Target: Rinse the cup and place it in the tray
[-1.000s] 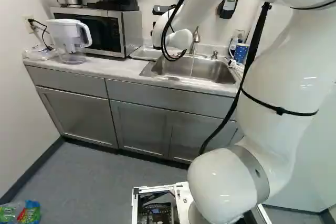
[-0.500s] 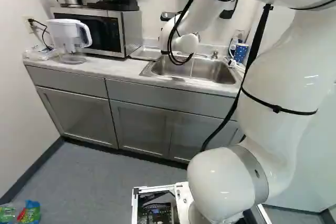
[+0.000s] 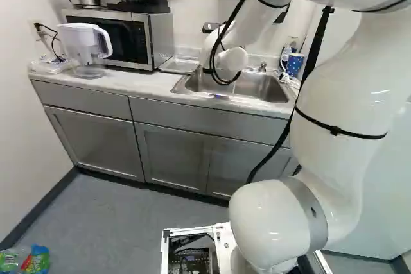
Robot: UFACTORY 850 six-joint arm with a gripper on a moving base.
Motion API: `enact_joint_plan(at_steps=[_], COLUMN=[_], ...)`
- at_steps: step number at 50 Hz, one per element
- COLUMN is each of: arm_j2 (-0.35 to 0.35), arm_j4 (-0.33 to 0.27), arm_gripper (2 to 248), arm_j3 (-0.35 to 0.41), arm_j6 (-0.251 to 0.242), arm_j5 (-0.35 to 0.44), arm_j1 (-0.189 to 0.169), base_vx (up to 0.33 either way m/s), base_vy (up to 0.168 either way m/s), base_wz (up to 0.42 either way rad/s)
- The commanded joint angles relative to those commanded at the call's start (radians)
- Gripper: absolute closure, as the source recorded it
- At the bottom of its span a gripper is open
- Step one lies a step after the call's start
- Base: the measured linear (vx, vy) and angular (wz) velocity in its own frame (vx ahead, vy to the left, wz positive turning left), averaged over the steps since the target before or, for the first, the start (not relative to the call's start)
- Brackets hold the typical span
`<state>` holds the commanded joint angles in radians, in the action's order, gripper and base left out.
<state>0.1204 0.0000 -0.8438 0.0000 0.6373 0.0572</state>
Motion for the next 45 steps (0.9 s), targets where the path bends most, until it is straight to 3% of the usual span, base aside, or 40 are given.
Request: enact_joint_plan(at_steps=[25, 45], arm_j2=[0.041, 0.063], arm_j4=[0.000, 0.000], arm_gripper=[129, 129], arm_j3=[0.012, 0.031], arm_j6=[0.000, 0.000], arm_j5=[0.000, 0.000], arm_j1=[-0.004, -0.037], base_vx=[0.000, 0.000], base_vy=[0.000, 0.000], base_wz=[0.000, 0.000])
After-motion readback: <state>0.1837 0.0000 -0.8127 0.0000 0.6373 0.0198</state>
